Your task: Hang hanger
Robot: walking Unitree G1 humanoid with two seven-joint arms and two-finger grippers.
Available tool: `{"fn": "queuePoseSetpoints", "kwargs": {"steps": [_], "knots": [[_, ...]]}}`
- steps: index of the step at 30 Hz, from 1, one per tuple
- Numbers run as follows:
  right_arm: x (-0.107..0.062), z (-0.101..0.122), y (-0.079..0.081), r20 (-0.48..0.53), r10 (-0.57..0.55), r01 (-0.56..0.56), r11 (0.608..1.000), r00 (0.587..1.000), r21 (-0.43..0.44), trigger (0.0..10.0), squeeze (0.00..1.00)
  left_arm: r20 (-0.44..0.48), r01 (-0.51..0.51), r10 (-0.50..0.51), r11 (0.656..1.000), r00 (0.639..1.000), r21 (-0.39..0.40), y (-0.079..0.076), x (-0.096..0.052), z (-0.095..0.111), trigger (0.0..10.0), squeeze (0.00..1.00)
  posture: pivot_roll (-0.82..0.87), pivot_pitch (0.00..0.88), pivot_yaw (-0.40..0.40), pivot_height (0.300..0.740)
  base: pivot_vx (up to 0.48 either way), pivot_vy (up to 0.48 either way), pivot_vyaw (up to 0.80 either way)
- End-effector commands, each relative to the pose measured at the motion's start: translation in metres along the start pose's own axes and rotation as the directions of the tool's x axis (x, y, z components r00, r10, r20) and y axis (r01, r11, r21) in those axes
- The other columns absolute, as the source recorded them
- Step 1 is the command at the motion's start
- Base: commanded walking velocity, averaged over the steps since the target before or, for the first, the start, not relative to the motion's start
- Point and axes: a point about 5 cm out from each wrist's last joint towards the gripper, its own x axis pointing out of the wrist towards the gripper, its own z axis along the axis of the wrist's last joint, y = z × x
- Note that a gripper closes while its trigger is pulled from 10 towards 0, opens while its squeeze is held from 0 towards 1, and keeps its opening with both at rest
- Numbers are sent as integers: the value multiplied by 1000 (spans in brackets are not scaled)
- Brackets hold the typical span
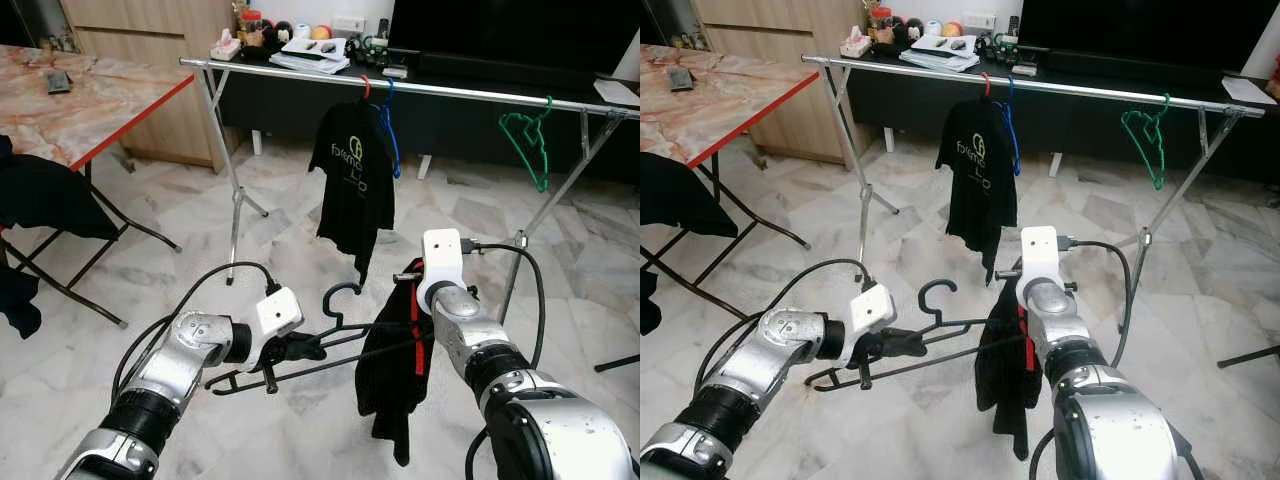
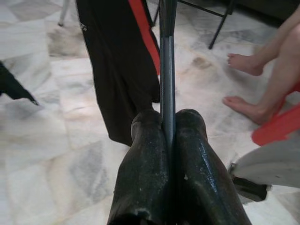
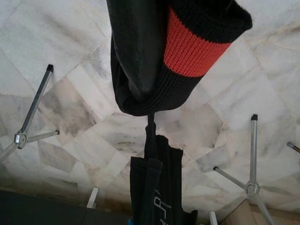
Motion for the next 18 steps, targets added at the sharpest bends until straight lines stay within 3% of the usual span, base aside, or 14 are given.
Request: {"fn": "queuePoseSetpoints", "kwargs": {"steps": [1, 9, 18], "knots": [[0, 7, -1, 13, 0, 0, 1000, 1000, 11, 10000, 0, -38, -18, 19, 1000, 999, 16, 3, -2, -2, 10000, 0, -10, 87, -47, 740, 0, 0, 0], [0, 2, -7, 9, -15, 15, 1000, 1000, 12, 10000, 0, -130, -77, 80, 997, 988, 25, 8, -14, -19, 10000, 0, -13, 87, -45, 740, 0, 0, 0], [0, 2, -10, 13, -21, 21, 1000, 1000, 12, 10000, 0, -131, -150, 154, 988, 979, 44, 14, -15, -21, 10000, 0, -14, 80, -48, 740, 0, 0, 0]]}}
